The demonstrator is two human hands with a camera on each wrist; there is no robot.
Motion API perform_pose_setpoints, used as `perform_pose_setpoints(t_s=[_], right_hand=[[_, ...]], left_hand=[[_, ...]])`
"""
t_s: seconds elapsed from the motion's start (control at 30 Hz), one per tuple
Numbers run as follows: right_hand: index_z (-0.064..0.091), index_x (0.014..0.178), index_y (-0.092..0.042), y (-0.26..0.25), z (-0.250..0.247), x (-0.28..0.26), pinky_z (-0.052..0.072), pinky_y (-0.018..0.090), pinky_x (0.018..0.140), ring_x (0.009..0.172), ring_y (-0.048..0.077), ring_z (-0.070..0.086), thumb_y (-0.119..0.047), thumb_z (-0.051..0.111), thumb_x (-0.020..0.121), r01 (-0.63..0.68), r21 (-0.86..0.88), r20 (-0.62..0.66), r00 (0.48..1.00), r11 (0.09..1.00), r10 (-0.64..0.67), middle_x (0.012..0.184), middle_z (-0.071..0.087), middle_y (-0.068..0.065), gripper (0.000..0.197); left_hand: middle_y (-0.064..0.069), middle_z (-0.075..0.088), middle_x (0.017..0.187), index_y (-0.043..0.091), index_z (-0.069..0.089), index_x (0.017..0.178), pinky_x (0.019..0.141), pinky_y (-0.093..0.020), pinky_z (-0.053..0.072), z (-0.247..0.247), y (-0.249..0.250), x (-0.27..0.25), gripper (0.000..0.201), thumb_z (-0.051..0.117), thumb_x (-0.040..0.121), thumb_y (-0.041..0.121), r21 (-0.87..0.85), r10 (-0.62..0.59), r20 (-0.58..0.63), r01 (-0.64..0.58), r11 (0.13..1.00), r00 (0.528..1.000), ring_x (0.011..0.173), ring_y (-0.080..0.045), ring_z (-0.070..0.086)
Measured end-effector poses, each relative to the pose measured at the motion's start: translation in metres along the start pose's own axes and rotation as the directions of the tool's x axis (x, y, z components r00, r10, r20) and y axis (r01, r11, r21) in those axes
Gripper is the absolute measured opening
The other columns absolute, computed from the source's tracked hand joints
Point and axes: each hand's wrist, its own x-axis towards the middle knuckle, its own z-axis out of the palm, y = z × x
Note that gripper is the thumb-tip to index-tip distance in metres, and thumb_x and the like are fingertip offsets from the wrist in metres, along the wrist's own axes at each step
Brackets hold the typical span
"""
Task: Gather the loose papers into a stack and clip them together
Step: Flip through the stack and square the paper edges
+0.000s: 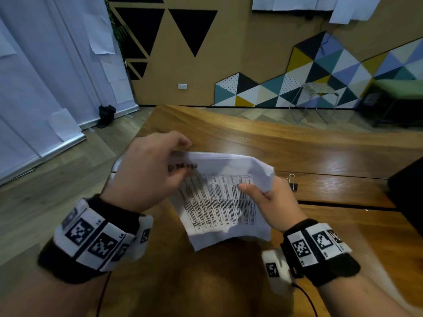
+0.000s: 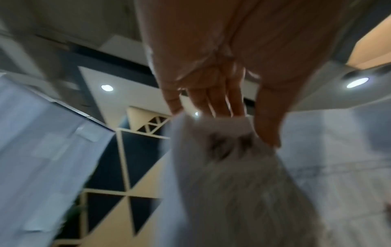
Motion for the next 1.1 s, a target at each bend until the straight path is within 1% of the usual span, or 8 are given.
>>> perform_pose_setpoints(t_s=[0.1, 0.2, 0.43, 0.53, 0.67, 0.8, 0.97, 1.1], right_hand=[[0.06, 0.084, -0.021, -0.027, 0.0, 0.01, 0.035, 0.009, 0.048, 0.052, -0.004, 0.053, -0.026, 0.055, 0.095, 0.267, -0.2, 0.139, 0.96, 0.943, -0.242, 0.055, 0.046, -0.015, 0.013], [0.059, 0.092, -0.008, -0.043, -0.002, 0.017, 0.036, 0.008, 0.049, 0.05, -0.006, 0.049, -0.02, 0.058, 0.093, 0.38, -0.239, 0.196, 0.92, 0.894, -0.339, 0.056, 0.044, -0.016, 0.012], [0.06, 0.076, -0.028, 0.009, -0.045, 0.015, 0.048, 0.029, 0.067, 0.076, 0.013, 0.061, -0.025, 0.078, 0.074, -0.013, -0.435, 0.148, 0.985, 0.9, 0.087, 0.075, 0.066, -0.009, 0.018], [0.063, 0.067, -0.016, 0.043, -0.067, 0.005, 0.048, 0.014, 0.057, 0.068, 0.012, 0.062, -0.012, 0.087, 0.062, -0.22, 0.003, 0.032, 0.975, 0.976, 0.219, 0.068, 0.069, -0.004, 0.024], [0.071, 0.102, -0.006, 0.061, -0.051, -0.007, 0.059, 0.037, 0.077, 0.096, 0.029, 0.071, -0.023, 0.093, 0.045, -0.313, 0.66, 0.132, 0.943, 0.683, 0.305, 0.105, 0.074, 0.016, 0.064], [0.064, 0.117, -0.004, 0.047, -0.026, -0.01, 0.051, 0.044, 0.095, 0.108, 0.025, 0.068, 0.007, 0.066, 0.079, -0.295, 0.71, 0.116, 0.944, 0.639, 0.308, 0.114, 0.072, 0.009, 0.04], [0.061, 0.077, -0.018, 0.04, -0.003, -0.02, 0.043, 0.002, 0.05, 0.051, -0.009, 0.063, -0.006, 0.069, 0.083, -0.109, 0.504, -0.18, 0.957, 0.857, 0.228, 0.053, 0.067, -0.024, 0.016], [0.069, 0.092, -0.027, 0.079, 0.025, -0.039, 0.057, 0.019, 0.072, 0.088, 0.004, 0.072, -0.002, 0.077, 0.072, -0.172, 0.536, -0.158, 0.941, 0.827, 0.298, 0.089, 0.077, -0.014, 0.033]], left_hand=[[0.012, 0.073, 0.109, 0.029, 0.062, 0.122, 0.087, -0.035, 0.053, -0.006, 0.007, 0.009, 0.046, 0.074, 0.078, 0.028, 0.031, 0.055, 0.229, -0.063, 0.998, 0.972, 0.097, -0.012, 0.067], [0.008, 0.076, 0.094, 0.025, 0.073, 0.1, 0.08, -0.032, 0.054, 0.003, 0.002, 0.005, 0.018, 0.062, 0.086, 0.025, -0.147, 0.081, 0.373, -0.028, 0.989, 0.924, 0.087, -0.006, 0.069], [0.007, 0.077, 0.071, 0.015, 0.075, 0.081, 0.057, -0.022, 0.052, 0.013, -0.032, -0.03, 0.016, 0.065, 0.09, 0.024, -0.473, -0.393, 0.185, 0.432, 0.768, 0.901, 0.063, -0.004, 0.07], [0.02, 0.073, 0.062, 0.016, 0.072, 0.079, 0.057, -0.015, 0.05, 0.015, -0.051, -0.041, 0.017, 0.062, 0.09, 0.01, -0.557, -0.485, 0.217, 0.515, 0.652, 0.847, 0.058, 0.003, 0.069], [0.005, 0.079, 0.08, 0.018, 0.075, 0.084, 0.076, -0.036, 0.053, 0.033, -0.065, -0.052, 0.016, 0.062, 0.09, 0.012, -0.629, -0.582, 0.28, 0.604, 0.49, 0.764, 0.075, -0.012, 0.075], [-0.01, 0.076, 0.096, 0.013, 0.07, 0.096, 0.074, -0.038, 0.056, 0.044, -0.057, -0.055, 0.012, 0.059, 0.093, 0.012, -0.741, -0.661, 0.263, 0.586, 0.328, 0.703, 0.08, -0.022, 0.074], [-0.006, 0.072, 0.082, 0.018, 0.069, 0.08, 0.074, -0.043, 0.055, 0.053, -0.046, -0.072, 0.009, 0.069, 0.085, 0.025, -0.782, -0.61, 0.12, 0.453, 0.428, 0.783, 0.084, -0.024, 0.066], [0.009, 0.075, 0.085, 0.028, 0.068, 0.089, 0.065, -0.025, 0.058, 0.089, -0.053, -0.105, 0.024, 0.082, 0.07, 0.024, -0.736, -0.613, 0.181, 0.519, 0.434, 0.769, 0.085, -0.009, 0.07]])
